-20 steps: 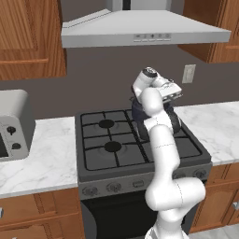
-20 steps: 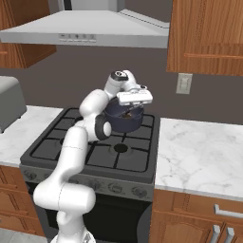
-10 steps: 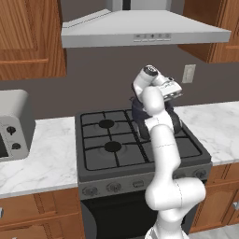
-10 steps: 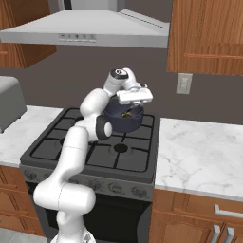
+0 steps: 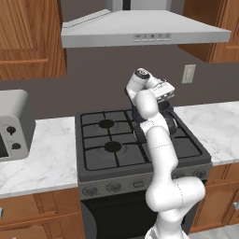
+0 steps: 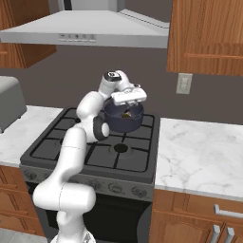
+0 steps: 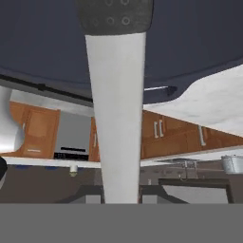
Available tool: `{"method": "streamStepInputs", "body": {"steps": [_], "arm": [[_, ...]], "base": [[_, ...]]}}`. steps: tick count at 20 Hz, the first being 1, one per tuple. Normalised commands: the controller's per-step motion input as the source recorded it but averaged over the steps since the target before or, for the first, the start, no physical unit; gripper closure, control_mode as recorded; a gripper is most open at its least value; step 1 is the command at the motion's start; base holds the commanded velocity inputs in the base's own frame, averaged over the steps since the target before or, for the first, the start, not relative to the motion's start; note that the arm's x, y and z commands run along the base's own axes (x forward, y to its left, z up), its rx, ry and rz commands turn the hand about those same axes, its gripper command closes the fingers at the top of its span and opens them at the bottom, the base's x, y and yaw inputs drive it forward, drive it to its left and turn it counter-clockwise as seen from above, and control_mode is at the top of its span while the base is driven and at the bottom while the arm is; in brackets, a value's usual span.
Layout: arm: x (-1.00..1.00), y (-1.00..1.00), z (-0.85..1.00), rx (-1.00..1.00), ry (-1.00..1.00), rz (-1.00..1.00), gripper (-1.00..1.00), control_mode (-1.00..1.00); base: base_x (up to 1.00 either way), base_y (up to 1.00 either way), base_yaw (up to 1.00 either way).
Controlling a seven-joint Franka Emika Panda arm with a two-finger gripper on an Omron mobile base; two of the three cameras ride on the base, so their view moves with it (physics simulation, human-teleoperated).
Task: Put the garlic and avocado in the pot. Retrieve the spatula and lightly stir the vegetables in the pot.
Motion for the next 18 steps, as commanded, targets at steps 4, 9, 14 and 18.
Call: {"method": "streamStepInputs", "body": {"steps": [4,9,14,18], "arm": [[0.33,0.02,-0.03,-0.02,0.10,-0.30,1.00,-1.00],[0.11,0.00,0.00,0.00,0.01,-0.22,1.00,-1.00],[0.25,0.02,0.00,0.00,-0.01,-0.20,1.00,-1.00],[0.41,0.16,-0.02,-0.01,0.00,-0.24,1.00,-1.00]], "base": [[0.00,0.00,0.00],[0.00,0.00,0.00],[0.00,0.00,0.00],[0.00,0.00,0.00]]}}
